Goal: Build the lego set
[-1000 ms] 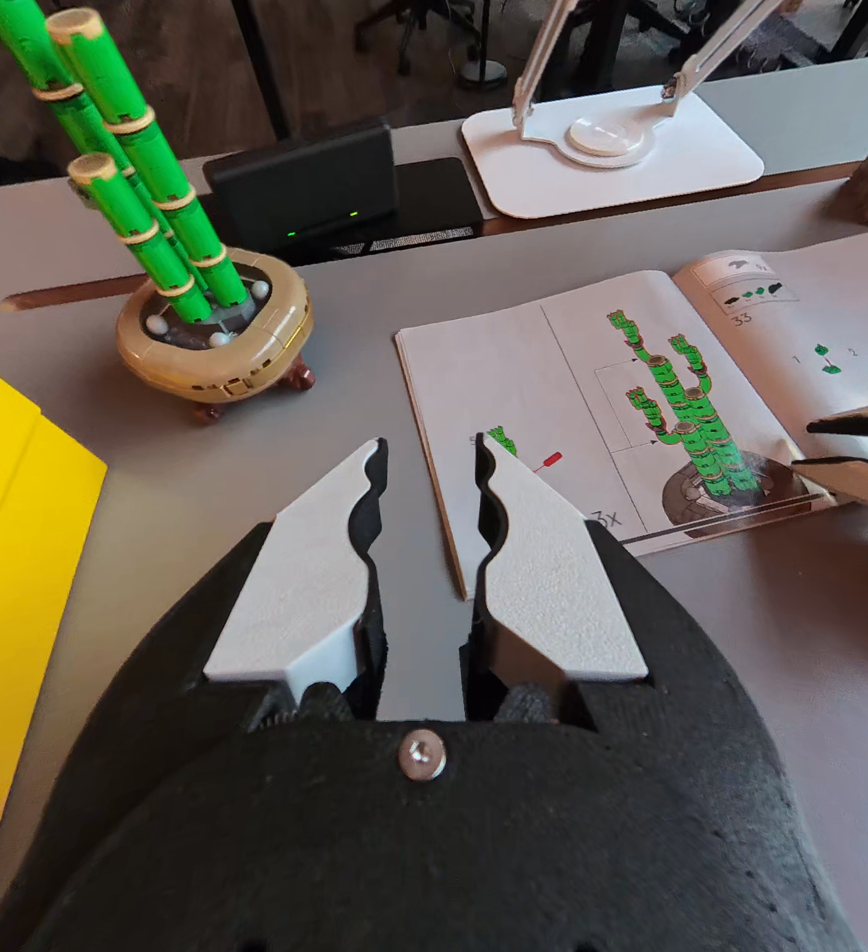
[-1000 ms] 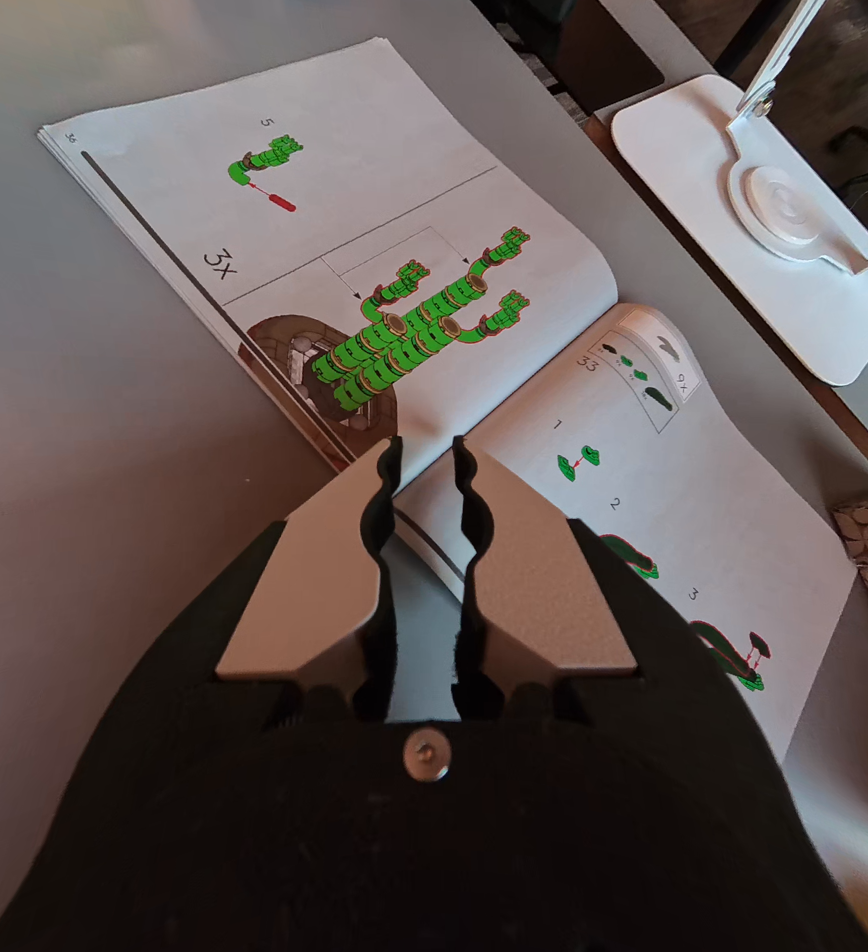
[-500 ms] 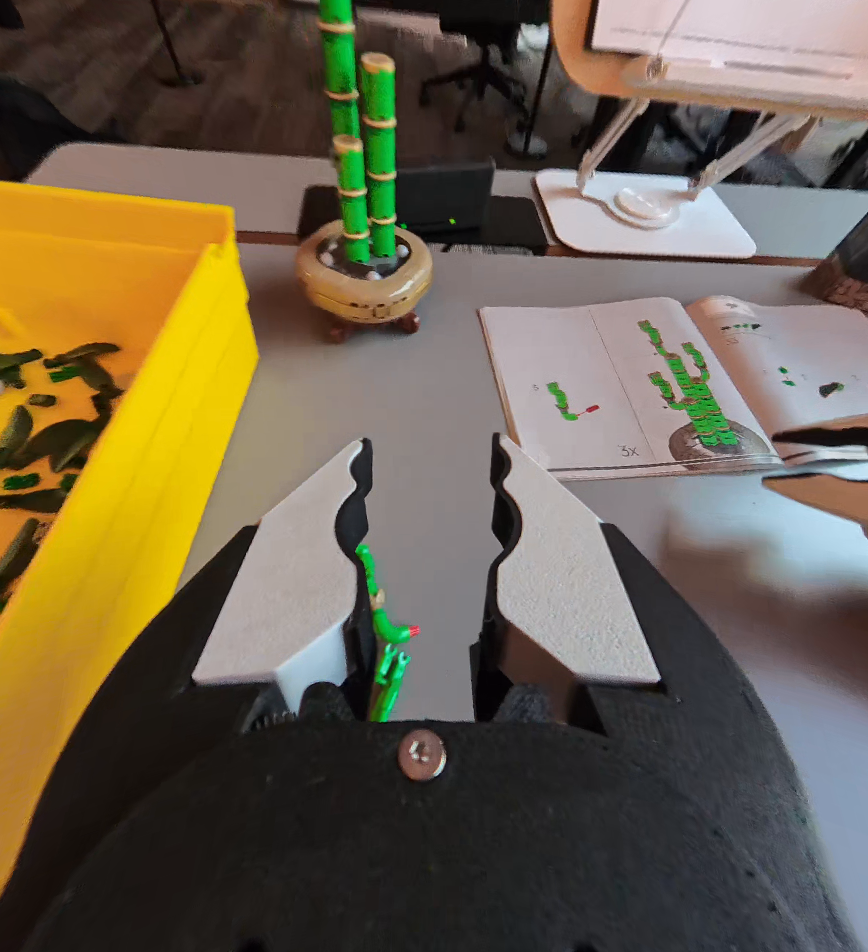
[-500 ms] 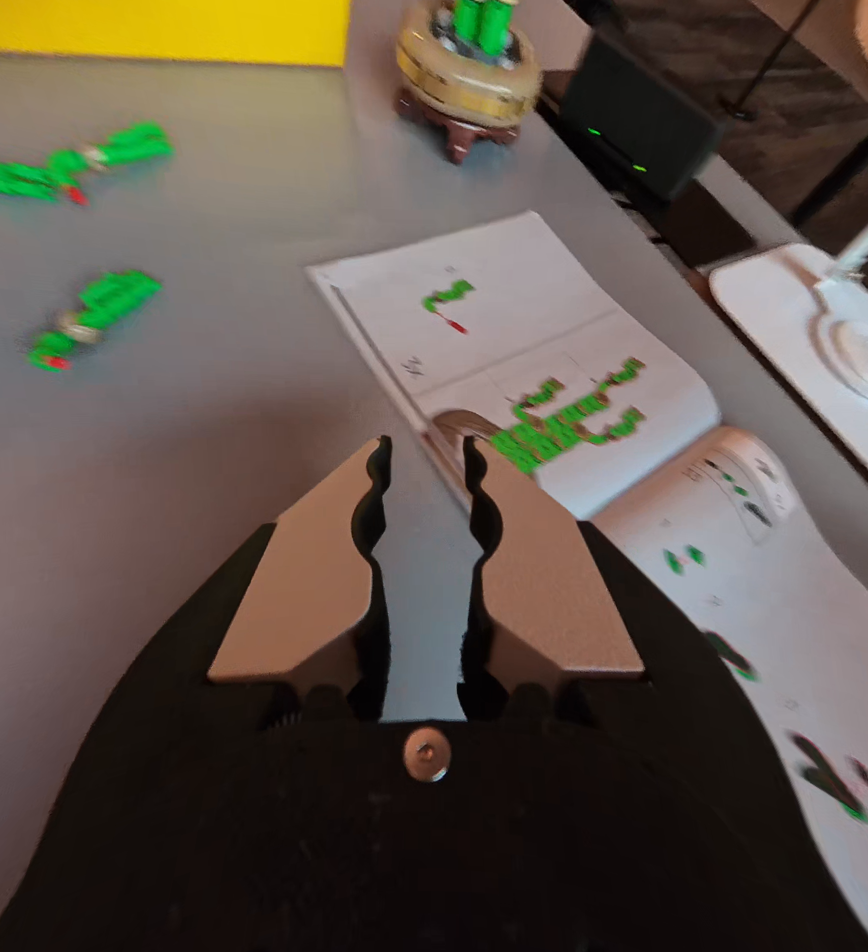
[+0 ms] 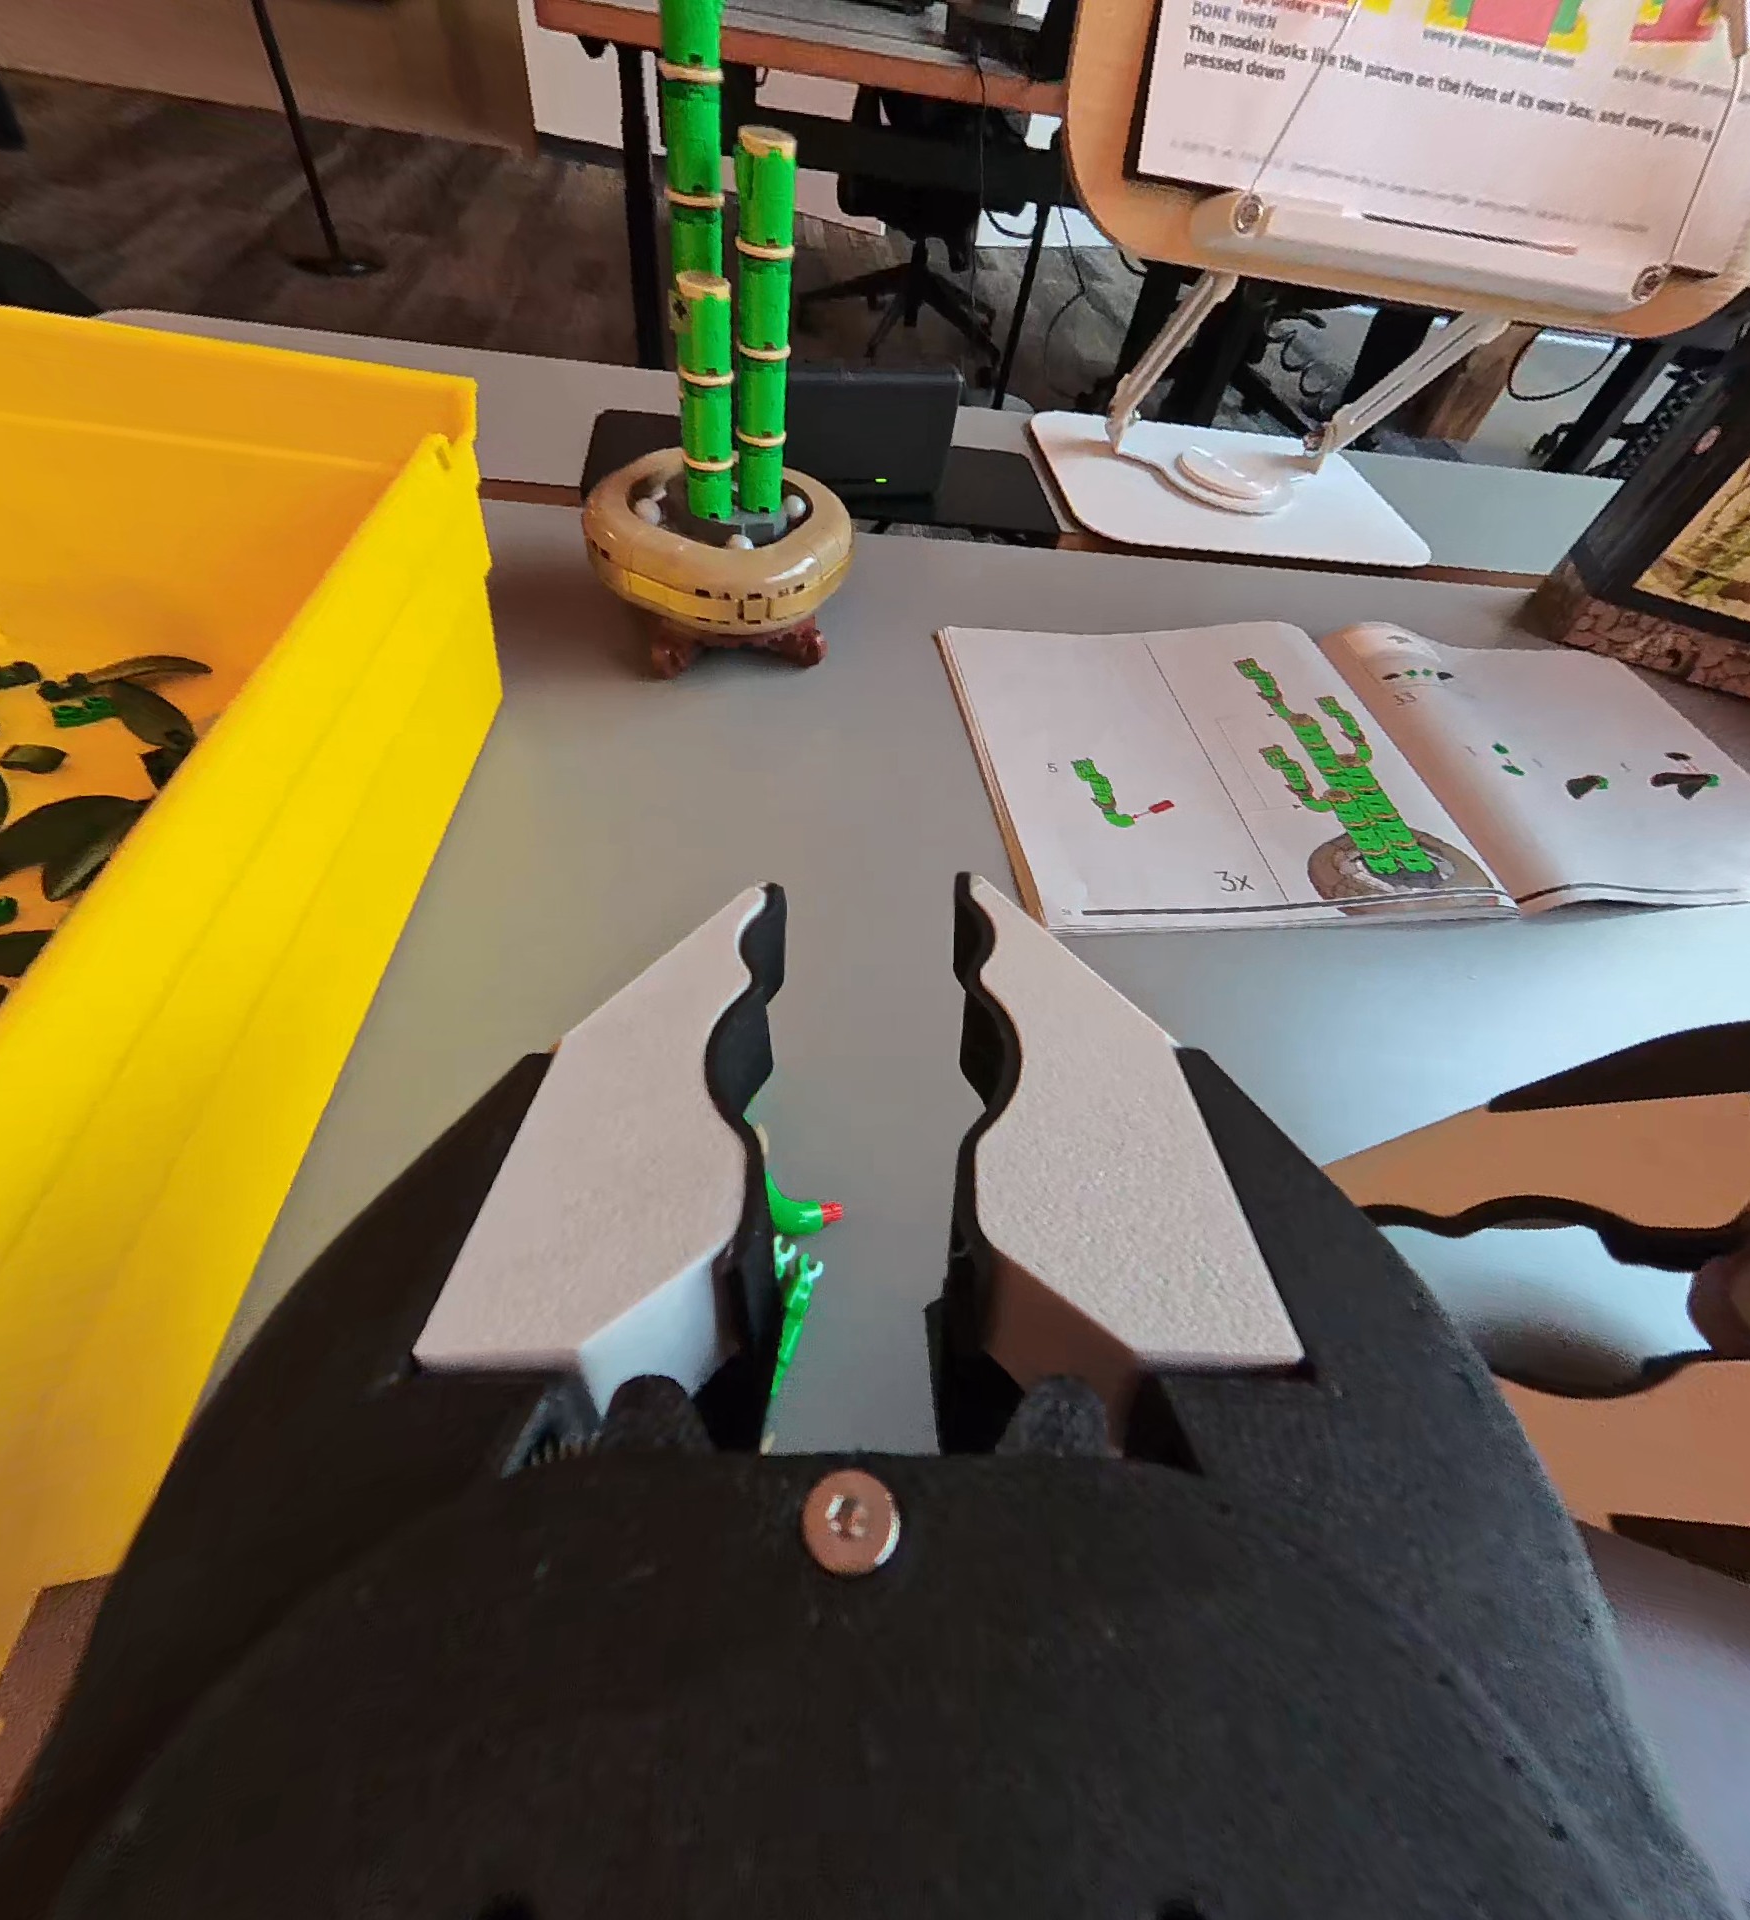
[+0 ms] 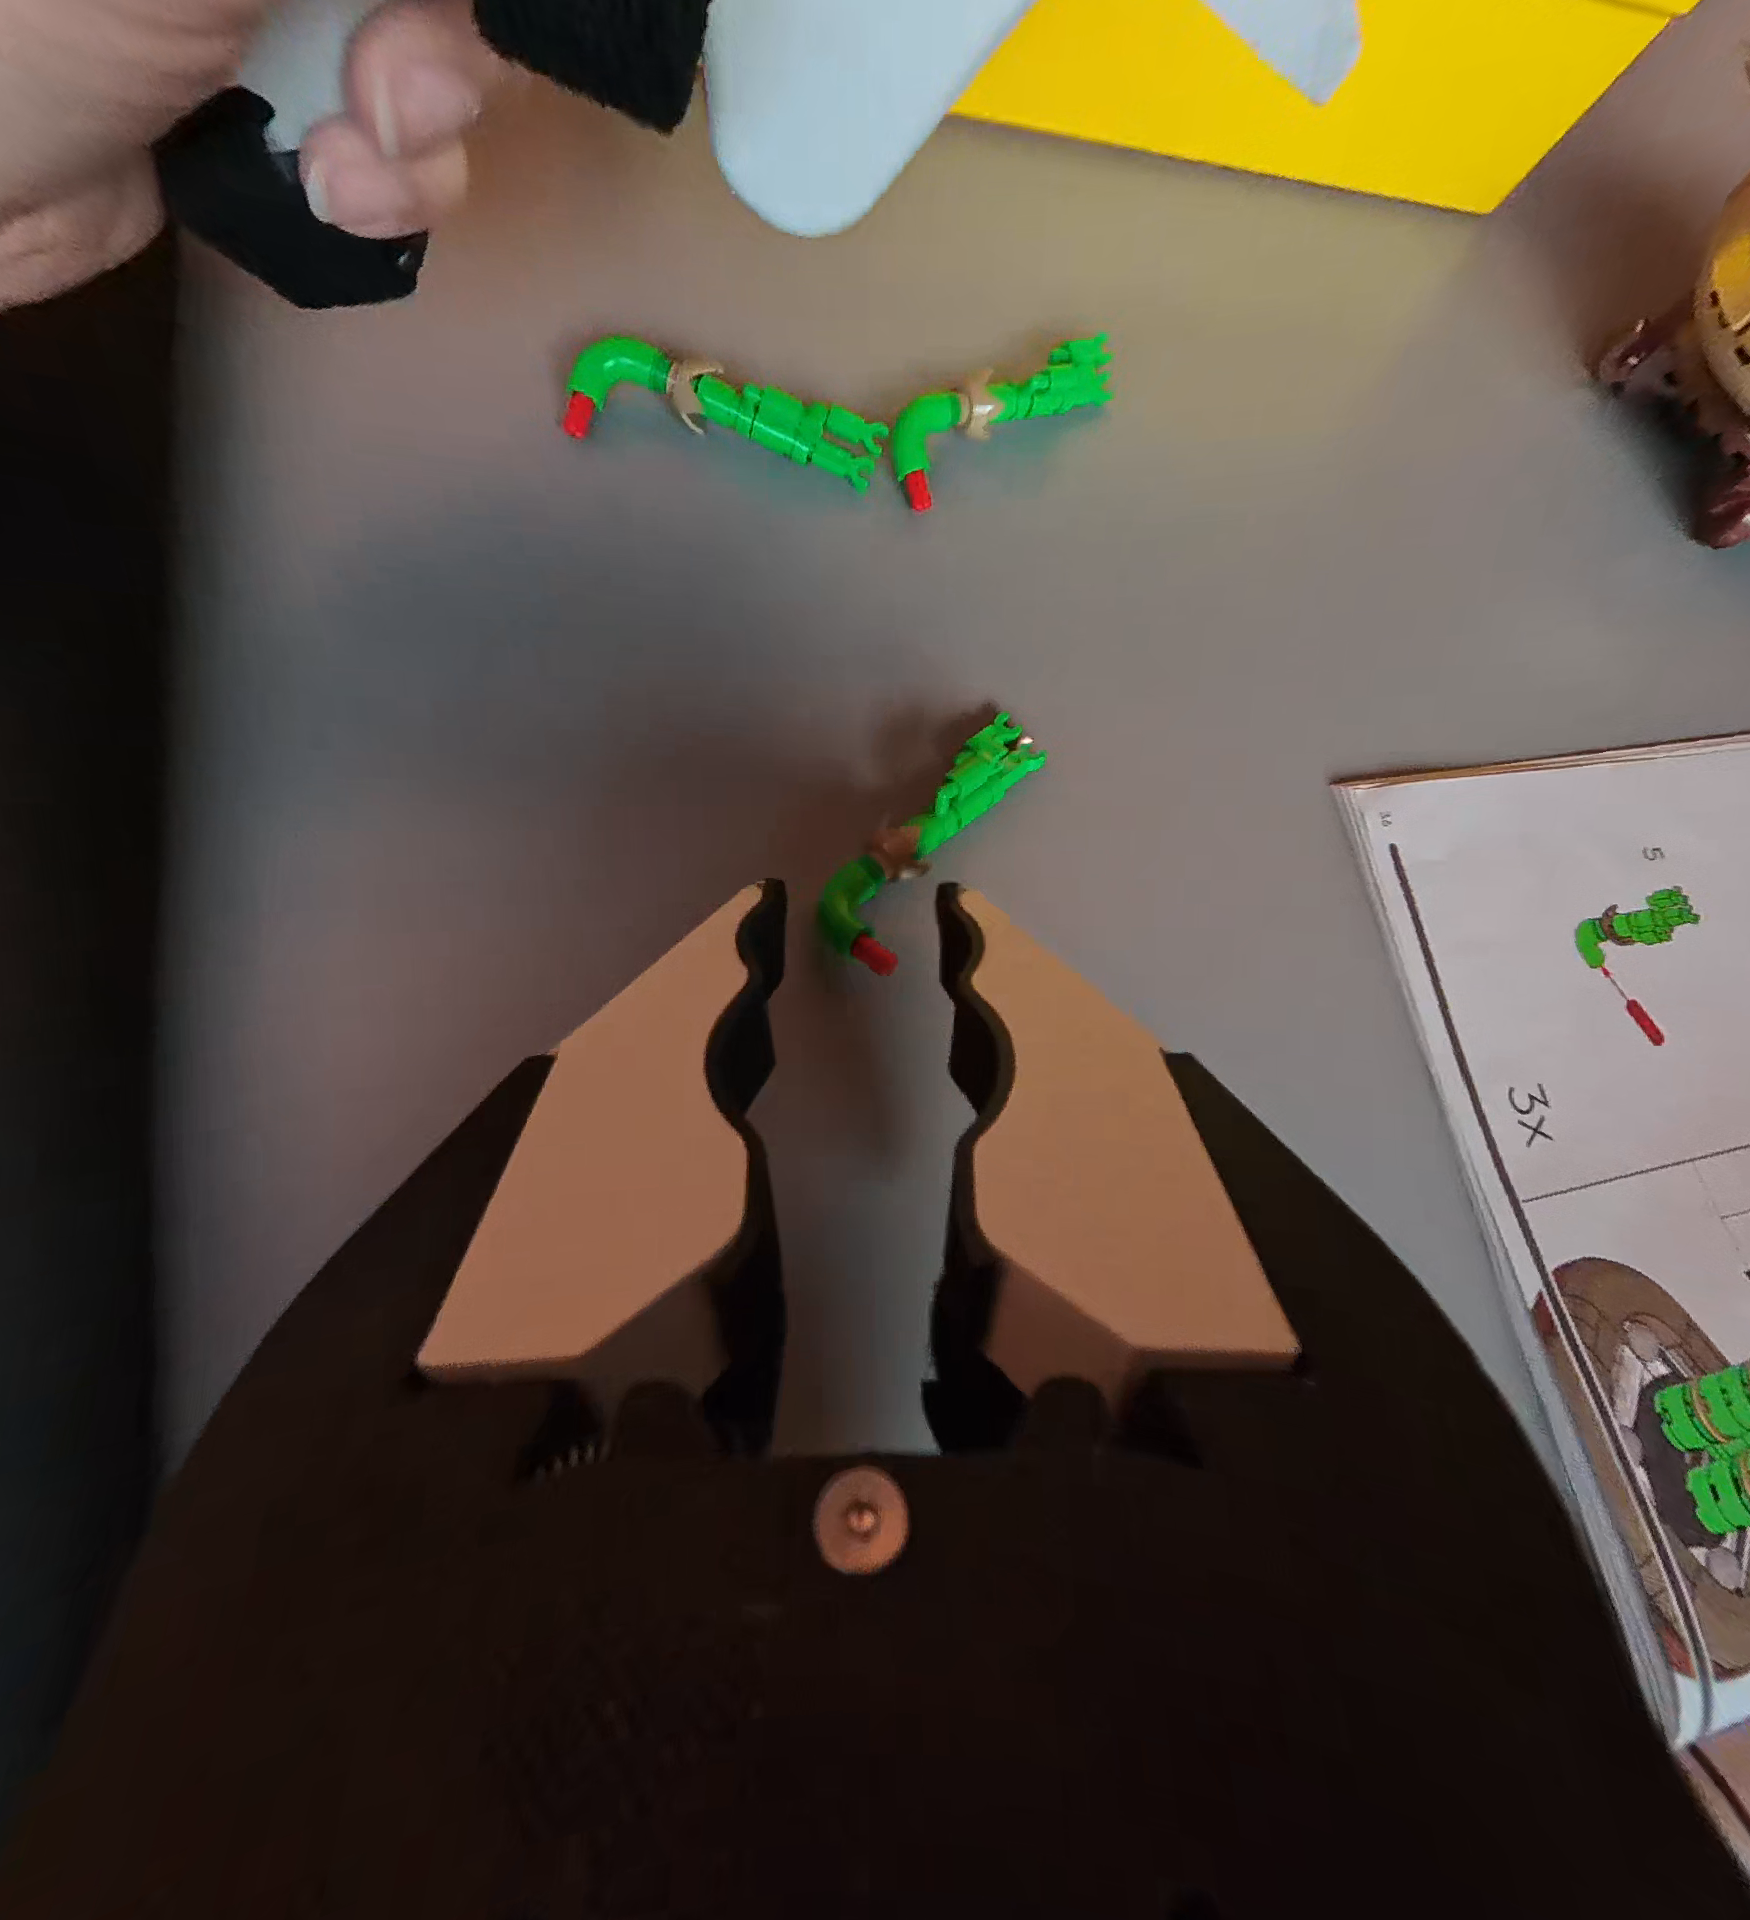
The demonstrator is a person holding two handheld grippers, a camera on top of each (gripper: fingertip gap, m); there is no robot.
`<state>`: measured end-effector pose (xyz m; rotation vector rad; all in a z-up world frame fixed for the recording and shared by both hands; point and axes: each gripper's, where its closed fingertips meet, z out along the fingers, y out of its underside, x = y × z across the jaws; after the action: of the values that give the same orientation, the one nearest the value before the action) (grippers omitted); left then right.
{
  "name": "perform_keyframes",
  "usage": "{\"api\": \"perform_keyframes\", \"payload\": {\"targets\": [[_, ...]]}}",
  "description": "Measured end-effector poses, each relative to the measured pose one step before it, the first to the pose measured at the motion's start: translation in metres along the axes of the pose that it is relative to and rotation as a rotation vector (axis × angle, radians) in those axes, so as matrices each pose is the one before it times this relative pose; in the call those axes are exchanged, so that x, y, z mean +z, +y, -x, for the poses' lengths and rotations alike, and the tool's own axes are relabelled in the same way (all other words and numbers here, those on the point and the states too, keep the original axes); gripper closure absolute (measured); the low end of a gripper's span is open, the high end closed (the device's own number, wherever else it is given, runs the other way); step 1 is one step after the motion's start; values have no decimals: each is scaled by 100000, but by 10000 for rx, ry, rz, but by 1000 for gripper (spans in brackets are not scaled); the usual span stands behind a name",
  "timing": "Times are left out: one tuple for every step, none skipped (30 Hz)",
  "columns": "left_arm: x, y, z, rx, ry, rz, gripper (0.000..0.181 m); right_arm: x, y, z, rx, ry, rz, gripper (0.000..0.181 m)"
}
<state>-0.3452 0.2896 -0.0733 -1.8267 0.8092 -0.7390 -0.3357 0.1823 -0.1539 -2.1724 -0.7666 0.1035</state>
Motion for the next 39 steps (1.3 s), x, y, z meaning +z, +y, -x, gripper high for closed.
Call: {"api": "perform_keyframes", "payload": {"targets": [[44, 93, -151, 44, 33, 41, 150, 110, 94, 18, 23, 26, 89, 157], [29, 45, -84, 70, -1, 33, 150, 98, 106, -36, -9, 59, 99, 162], [31, 26, -49, 60, -11, 22, 151, 63, 106, 49, -65, 10, 94, 166], [30, 21, -34, 23, 10, 24, 151, 51, 149, 64, -83, 2, 129, 167], [33, 53, -13, -22, 26, 34, 151, 0, 127, 34, -116, 25, 101, 168], [17, 50, 23, -58, 32, 25, 151, -81, -8, -37, -137, 82, -11, 170], [-7, 15, 43, -72, 31, -1, 151, -105, 116, -155, -170, 154, 41, 170], [-34, -17, 67, -74, 17, -28, 151, -127, 143, -121, -215, 140, 36, 170], [-48, -51, 60, -65, 17, -44, 151, -206, 81, -146, -264, 168, -26, 170], [-43, -50, 49, -59, 24, -41, 151, -278, -62, -55, -372, 149, -165, 170], [-32, -23, 33, -53, 21, -25, 151, -386, -208, 36, -486, 131, -269, 171], [-19, -6, 22, -34, 16, -20, 151, -460, -216, -291, -548, 393, -269, 171], [-19, -1, 1, -12, 11, -13, 151, -514, -197, -583, -545, 579, -193, 171], [-11, 11, 17, -1, -3, -1, 151, -498, -303, -345, -566, 410, -207, 172], [-24, -17, 34, 5, -16, -12, 151, -434, -376, -190, -499, 292, -217, 172], [-33, -52, 30, 5, -17, -27, 150, -347, -309, -265, -370, 327, -163, 172], [-37, -57, 37, -2, -21, -32, 150, -214, -225, -95, -228, 181, -98, 171], [-29, -26, 37, -10, -7, -26, 150, -75, -185, 92, -64, 14, -59, 172], [-4, 19, 12, -27, 10, 3, 151, 91, 3, 216, 109, -120, 34, 172], [31, 66, 20, -34, 14, 31, 151, 277, 251, 405, 287, -294, 147, 172], [35, 96, 20, -29, 10, 38, 151, 412, 387, 577, 452, -470, 213, 172], [37, 75, 9, -15, 3, 34, 151, 423, 286, 536, 538, -489, 134, 172], [33, 61, 29, 3, -10, 29, 151, 413, 193, 592, 565, -577, 100, 171], [21, 46, 24, 15, -24, 25, 150, 318, 43, 570, 576, -553, 53, 171], [9, 42, 38, 16, -25, 19, 150, 250, -129, 378, 454, -395, -52, 172], [13, 35, 7, 6, -8, 14, 150, 247, -3, 167, 380, -221, 41, 172], [24, 50, -9, -3, 2, 22, 150, 245, 93, 94, 291, -153, 105, 171], [37, 73, 37, -2, -17, 41, 150, 185, 33, 119, 191, -137, 39, 171], [43, 74, 68, -2, -28, 47, 150, 119, -34, 11, 152, -61, -24, 171], [43, 84, 55, -14, -14, 49, 150, 59, -9, -78, 171, -22, -23, 171], [49, 97, 62, -27, -13, 47, 150, 29, -22, -19, 153, -63, -29, 171], [51, 94, 73, -28, -22, 45, 149, 9, -25, 61, 100, -109, -53, 170], [67, 116, 95, -18, -29, 52, 148, -19, -70, 142, 64, -145, -89, 164], [54, 94, 110, -17, -37, 48, 148, -97, -116, 316, 71, -256, -103, 157], [41, 58, 106, -17, -29, 22, 147, -285, -117, 250, 139, -211, -82, 152], [19, 9, 72, -20, -12, -12, 146, -565, -226, 225, 160, -197, -152, 148], [-2, -29, -15, -21, 24, -41, 145, -886, -382, 197, 157, -174, -270, 142], [-20, -40, -120, -7, 63, -49, 144, -1205, -328, -3, 131, -32, -278, 140], [-52, -71, -250, 50, 89, -63, 143, -1478, -344, -192, 119, 138, -352, 140]]}}
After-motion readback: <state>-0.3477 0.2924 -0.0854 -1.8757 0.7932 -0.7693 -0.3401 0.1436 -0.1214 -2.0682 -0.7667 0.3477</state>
